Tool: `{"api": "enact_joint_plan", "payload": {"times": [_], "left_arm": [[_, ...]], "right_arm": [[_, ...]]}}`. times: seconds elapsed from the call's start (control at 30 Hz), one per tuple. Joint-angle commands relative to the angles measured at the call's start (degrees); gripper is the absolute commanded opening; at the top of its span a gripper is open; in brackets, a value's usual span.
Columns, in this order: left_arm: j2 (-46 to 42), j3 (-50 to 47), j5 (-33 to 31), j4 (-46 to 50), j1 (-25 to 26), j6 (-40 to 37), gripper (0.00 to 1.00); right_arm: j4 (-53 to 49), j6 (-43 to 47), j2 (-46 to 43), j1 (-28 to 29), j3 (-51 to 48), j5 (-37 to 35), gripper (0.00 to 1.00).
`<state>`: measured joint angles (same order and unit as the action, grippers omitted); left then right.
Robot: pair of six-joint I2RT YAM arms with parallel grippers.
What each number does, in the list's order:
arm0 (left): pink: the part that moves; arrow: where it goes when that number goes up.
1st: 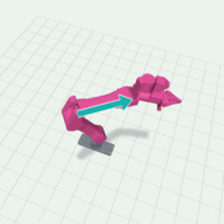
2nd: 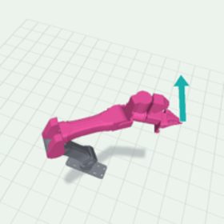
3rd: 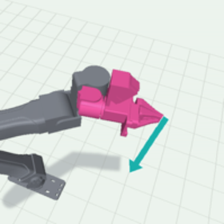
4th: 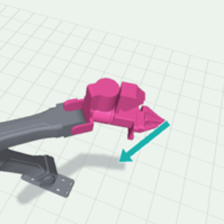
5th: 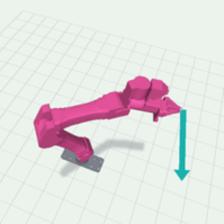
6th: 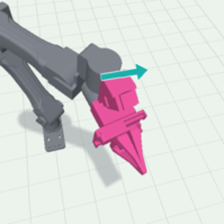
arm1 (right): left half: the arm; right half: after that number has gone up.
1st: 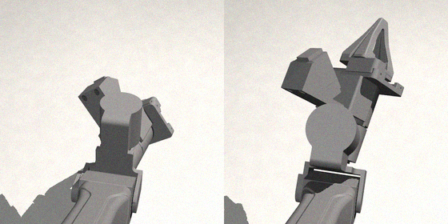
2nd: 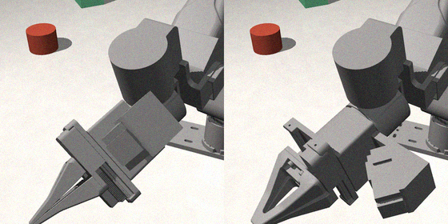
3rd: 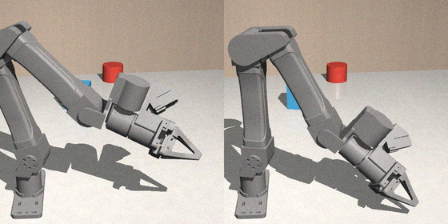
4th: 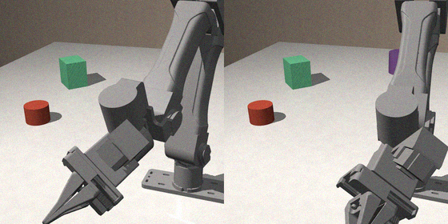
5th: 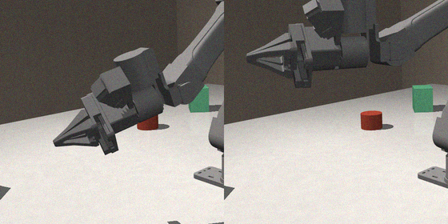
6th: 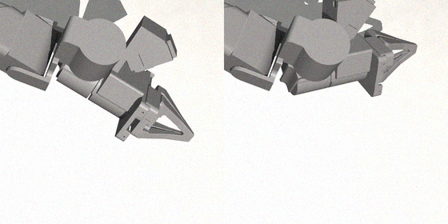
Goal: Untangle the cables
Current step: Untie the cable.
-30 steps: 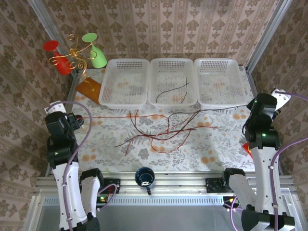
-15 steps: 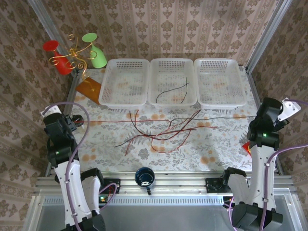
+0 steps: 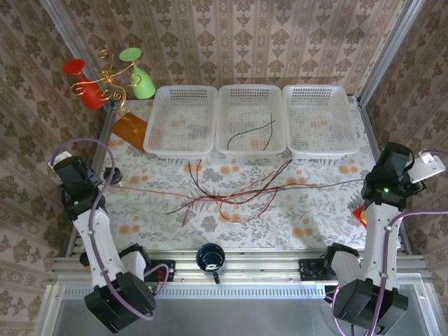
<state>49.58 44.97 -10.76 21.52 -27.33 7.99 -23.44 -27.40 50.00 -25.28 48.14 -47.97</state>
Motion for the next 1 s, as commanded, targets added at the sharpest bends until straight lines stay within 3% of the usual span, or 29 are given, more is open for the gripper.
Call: {"api": "enact_joint_plan", "payload": {"times": [0.0, 0.1, 0.27, 0.5, 0.87, 0.97], "left_arm": [[-0.05, 2.39, 6.86, -3.58, 0.58, 2.86, 0.00], [-0.58, 2.02, 3.97, -3.58, 3.75, 1.23, 0.00], [1.64, 0.78, -0.84, -5.50, 1.93, -2.04, 0.00], [8.44, 4.03, 0.05, -6.83, -1.47, -5.52, 0.00], [15.62, 6.24, 0.96, -8.78, -2.45, -5.32, 0.00], [15.98, 7.51, 3.65, -8.32, -2.15, -4.80, 0.00]], "right_arm": [[-1.13, -3.86, -0.88, -0.30, -0.15, 0.62, 0.00], [0.33, -2.57, -1.11, -0.30, -0.97, 0.63, 0.00], [4.89, 2.48, -0.62, -1.02, -2.60, -6.56, 0.00], [15.00, 13.32, 2.11, -1.58, -1.72, -14.19, 0.00], [13.85, 10.96, 3.02, -4.23, -1.44, -20.37, 0.00], [13.97, 11.25, 2.19, -4.01, -1.42, -15.32, 0.00]]}}
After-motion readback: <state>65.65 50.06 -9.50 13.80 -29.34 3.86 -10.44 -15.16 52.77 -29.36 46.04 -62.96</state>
